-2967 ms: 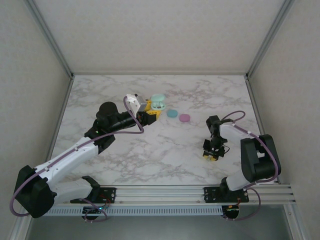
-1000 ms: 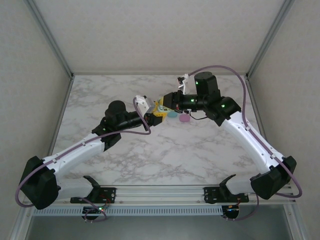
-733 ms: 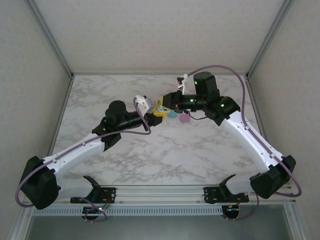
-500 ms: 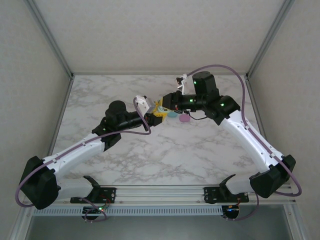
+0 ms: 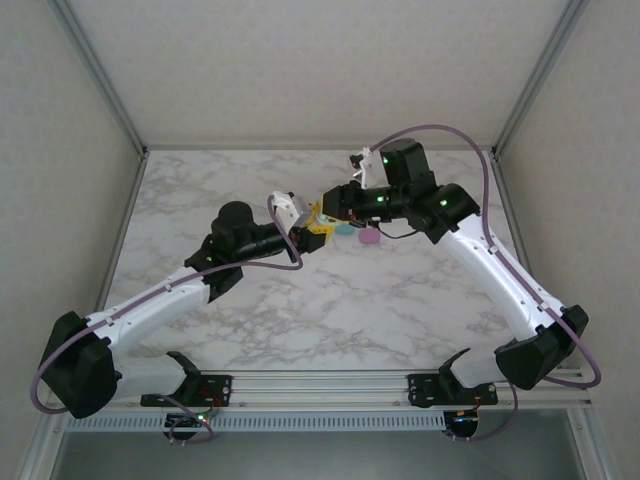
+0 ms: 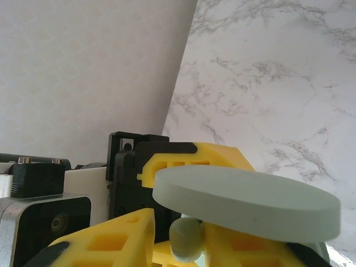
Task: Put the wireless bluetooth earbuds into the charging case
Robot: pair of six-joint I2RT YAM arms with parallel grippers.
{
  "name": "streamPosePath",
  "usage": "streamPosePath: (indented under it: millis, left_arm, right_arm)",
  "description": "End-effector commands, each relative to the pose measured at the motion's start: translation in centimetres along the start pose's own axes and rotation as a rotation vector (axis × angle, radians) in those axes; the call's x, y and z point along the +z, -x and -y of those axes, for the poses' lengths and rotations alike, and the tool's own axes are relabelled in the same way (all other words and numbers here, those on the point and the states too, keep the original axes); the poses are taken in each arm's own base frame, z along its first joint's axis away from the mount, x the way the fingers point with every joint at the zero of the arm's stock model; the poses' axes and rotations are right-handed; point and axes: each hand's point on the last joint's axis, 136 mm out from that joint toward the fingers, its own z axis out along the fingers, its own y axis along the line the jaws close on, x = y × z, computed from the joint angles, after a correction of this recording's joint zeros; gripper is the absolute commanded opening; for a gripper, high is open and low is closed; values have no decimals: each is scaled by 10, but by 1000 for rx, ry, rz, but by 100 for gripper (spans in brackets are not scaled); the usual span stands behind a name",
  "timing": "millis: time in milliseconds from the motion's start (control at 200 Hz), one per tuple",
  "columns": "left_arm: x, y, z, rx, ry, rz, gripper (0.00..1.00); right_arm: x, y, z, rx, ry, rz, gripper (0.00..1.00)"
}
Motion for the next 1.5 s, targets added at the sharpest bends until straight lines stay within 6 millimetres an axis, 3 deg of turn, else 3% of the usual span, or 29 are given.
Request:
streamPosePath:
  millis: [0, 486, 656, 781, 861, 971, 1091, 1276, 1392, 1497]
  left_arm:
    - [-1, 36, 5, 33, -19, 97, 21]
    - [-2, 34, 3, 29, -6, 95, 21]
    - [0, 31, 2, 26, -5, 89, 21]
    - [-1, 27, 0, 29, 9, 82, 21]
    - [-2, 26, 1, 31, 10, 79, 21]
    - [-3, 28, 5, 41, -8, 86, 21]
    - [-3, 30, 12, 53, -49, 82, 20]
    - [-7, 34, 15, 63, -51, 89, 21]
    - [-9, 39, 11, 63, -21, 101, 21]
    - [-9, 42, 7, 60, 2, 113, 21]
  right_arm:
    - [1, -1, 11, 6, -73, -8, 30]
    - [-13, 12, 7, -19, -136, 51, 37]
    - [-18, 15, -12, -41, -66, 59, 39]
    - [-39, 18, -28, -94, -46, 117, 40]
    - [-56, 25, -25, -118, -102, 196, 40]
    - [-69, 41, -1, -102, -250, 298, 39]
    - [-64, 57, 10, -69, -297, 291, 43]
    - [-37, 68, 24, -13, -303, 199, 44]
    - [-18, 57, 19, -19, -226, 98, 49]
    - [-12, 43, 15, -25, -168, 37, 51]
